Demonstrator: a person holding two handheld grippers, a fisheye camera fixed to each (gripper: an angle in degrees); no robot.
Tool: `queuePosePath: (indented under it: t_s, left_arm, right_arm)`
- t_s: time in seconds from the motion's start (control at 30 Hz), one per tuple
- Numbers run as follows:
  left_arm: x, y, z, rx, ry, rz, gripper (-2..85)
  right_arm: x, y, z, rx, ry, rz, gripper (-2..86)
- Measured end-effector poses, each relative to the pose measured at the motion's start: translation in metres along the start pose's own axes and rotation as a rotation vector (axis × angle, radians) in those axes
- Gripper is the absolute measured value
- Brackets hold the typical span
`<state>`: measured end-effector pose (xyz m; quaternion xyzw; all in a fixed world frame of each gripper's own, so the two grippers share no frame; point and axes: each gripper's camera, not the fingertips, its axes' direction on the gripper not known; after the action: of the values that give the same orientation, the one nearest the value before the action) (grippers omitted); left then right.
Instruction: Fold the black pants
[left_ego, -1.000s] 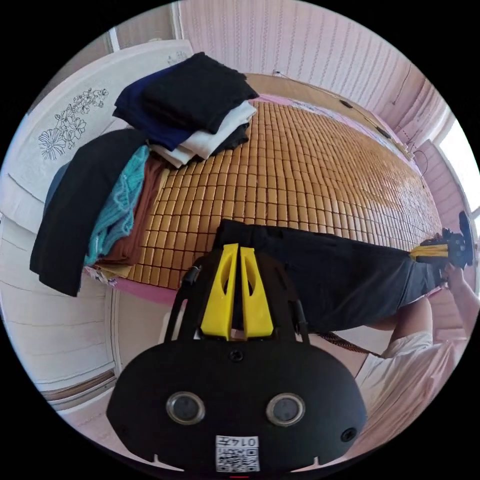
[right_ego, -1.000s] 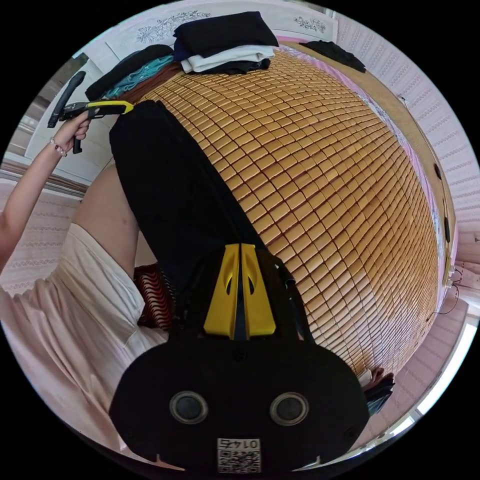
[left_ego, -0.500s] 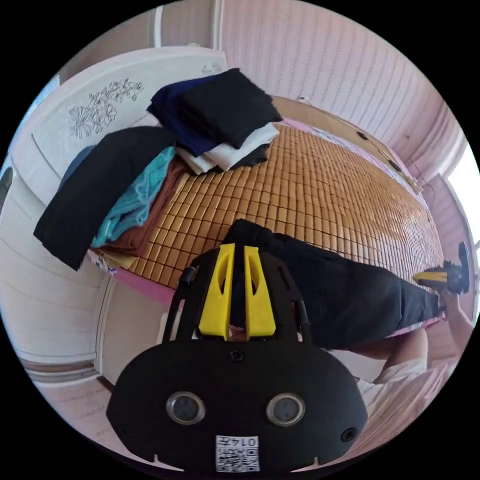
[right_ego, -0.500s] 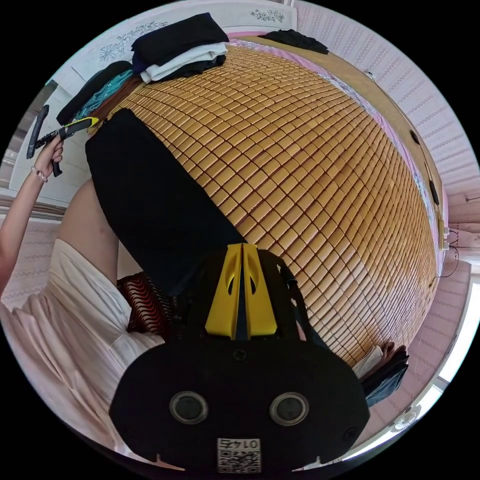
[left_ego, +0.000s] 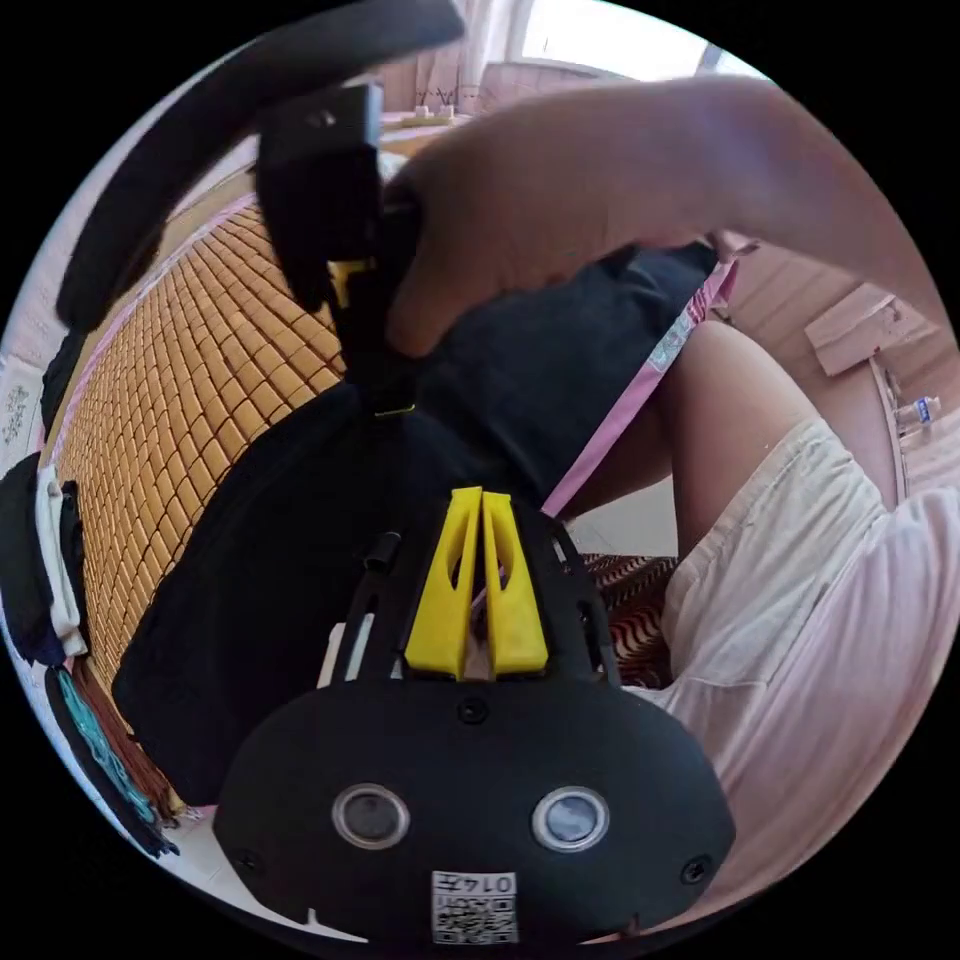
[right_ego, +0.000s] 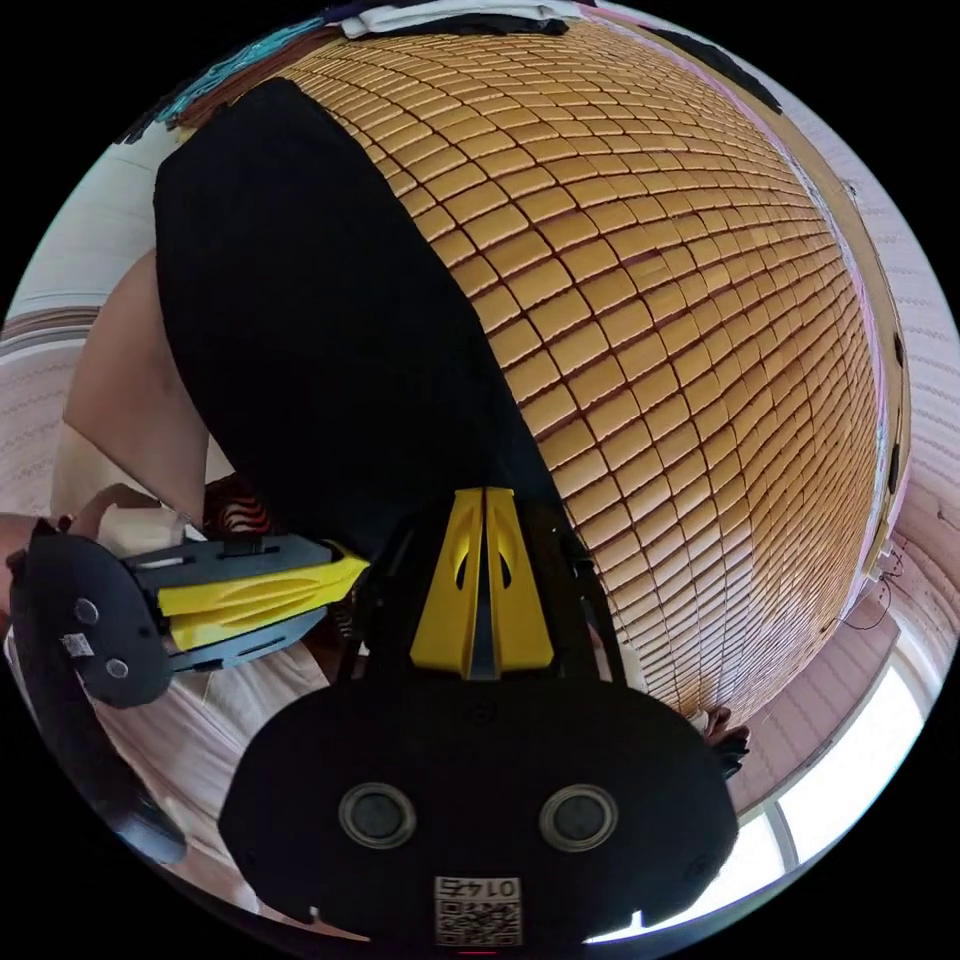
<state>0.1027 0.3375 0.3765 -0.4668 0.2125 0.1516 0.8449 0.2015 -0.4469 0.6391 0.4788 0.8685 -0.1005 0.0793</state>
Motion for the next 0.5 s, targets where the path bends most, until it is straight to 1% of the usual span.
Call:
queuePosePath:
  t_s: [0.03, 0.1, 0.2, 0.4, 0.5]
  left_arm:
    - [0.003, -0.002, 0.007, -0.028, 0.001, 0.020, -0.9]
    - [0.012, -0.003, 0.014, -0.009, -0.033, 0.089, -1.0]
    - [0.019, -0.008, 0.018, -0.026, -0.049, 0.132, -1.0]
    - [0.028, -0.013, 0.039, -0.022, 0.022, 0.195, -1.0]
    - [0.030, -0.025, 0.049, -0.071, 0.036, 0.205, -0.9]
  right_arm:
    - [-0.002, -0.004, 0.001, -0.002, 0.013, -0.016, -0.5]
    - [-0.005, -0.008, 0.002, 0.000, 0.032, -0.035, -0.5]
    - [-0.009, -0.011, 0.004, 0.008, 0.060, -0.086, -0.6]
    - [-0.015, -0.016, 0.012, -0.013, 0.105, -0.115, -0.6]
    - [-0.018, -0.018, 0.018, -0.045, 0.135, -0.130, -0.6]
